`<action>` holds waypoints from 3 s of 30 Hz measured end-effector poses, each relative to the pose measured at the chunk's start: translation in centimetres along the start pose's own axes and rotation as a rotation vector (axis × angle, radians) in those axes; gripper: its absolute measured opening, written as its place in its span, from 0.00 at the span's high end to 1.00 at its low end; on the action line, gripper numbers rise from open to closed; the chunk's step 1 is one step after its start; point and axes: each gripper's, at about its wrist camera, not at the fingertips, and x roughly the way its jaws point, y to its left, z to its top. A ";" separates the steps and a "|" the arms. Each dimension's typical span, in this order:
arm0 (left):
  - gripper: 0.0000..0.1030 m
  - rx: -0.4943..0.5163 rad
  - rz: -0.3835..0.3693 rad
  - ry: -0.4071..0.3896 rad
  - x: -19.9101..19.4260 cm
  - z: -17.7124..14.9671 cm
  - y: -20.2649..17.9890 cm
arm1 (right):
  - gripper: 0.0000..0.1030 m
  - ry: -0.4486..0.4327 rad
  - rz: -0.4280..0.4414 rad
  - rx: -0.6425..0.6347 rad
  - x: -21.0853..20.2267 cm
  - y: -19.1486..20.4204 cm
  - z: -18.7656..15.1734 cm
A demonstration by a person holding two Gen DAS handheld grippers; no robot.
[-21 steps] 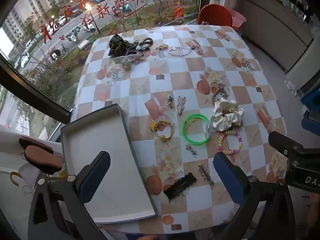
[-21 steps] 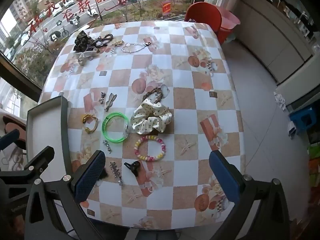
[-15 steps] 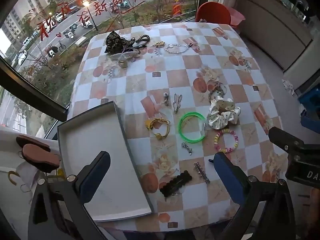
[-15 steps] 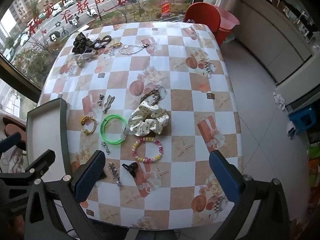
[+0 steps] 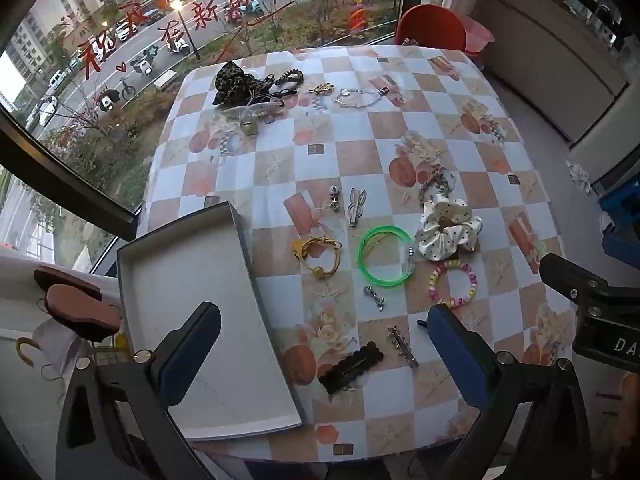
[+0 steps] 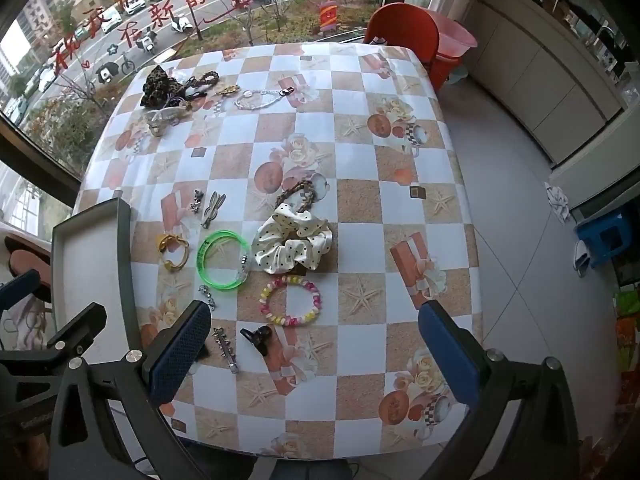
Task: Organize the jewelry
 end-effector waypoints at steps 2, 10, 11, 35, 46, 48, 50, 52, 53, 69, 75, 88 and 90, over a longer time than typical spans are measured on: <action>0.00 0.002 -0.003 0.002 0.1 0.0 0.1 | 0.00 0.000 -0.001 -0.001 0.0 0.0 0.0; 0.00 -0.006 0.000 0.004 0.3 -0.1 0.3 | 0.00 0.001 -0.002 -0.001 0.1 0.1 0.1; 0.00 -0.008 0.001 0.004 0.4 -0.2 0.3 | 0.00 0.001 -0.002 0.000 0.2 0.1 0.1; 0.00 -0.014 0.009 0.010 0.6 -0.4 0.6 | 0.00 0.002 -0.005 -0.001 0.1 0.4 0.0; 0.00 -0.019 0.012 0.014 0.7 -0.9 1.2 | 0.00 0.004 -0.005 -0.002 0.2 0.5 -0.1; 0.00 -0.020 0.015 0.017 0.6 -0.9 1.1 | 0.00 0.005 -0.004 -0.002 0.2 0.5 -0.1; 0.00 -0.021 0.014 0.017 0.7 -0.9 1.1 | 0.00 0.004 -0.005 -0.003 0.2 0.5 -0.1; 0.00 -0.021 0.014 0.016 0.7 -1.0 1.2 | 0.00 0.003 -0.005 -0.003 0.2 0.5 -0.1; 0.00 -0.021 0.015 0.016 0.7 -0.9 1.1 | 0.00 0.003 -0.005 -0.003 0.2 0.5 -0.1; 0.00 -0.020 0.015 0.018 0.7 -0.9 1.0 | 0.00 0.006 -0.004 -0.003 0.3 0.5 -0.1; 0.00 -0.023 0.016 0.022 0.9 -1.1 1.2 | 0.00 0.007 -0.003 -0.002 0.5 0.5 0.0; 0.00 -0.034 0.020 0.068 2.0 -0.7 1.4 | 0.00 0.025 0.001 0.014 1.0 0.6 -0.5; 0.00 -0.040 0.023 0.074 2.2 -0.7 1.5 | 0.00 0.031 0.003 0.019 1.1 0.5 -0.7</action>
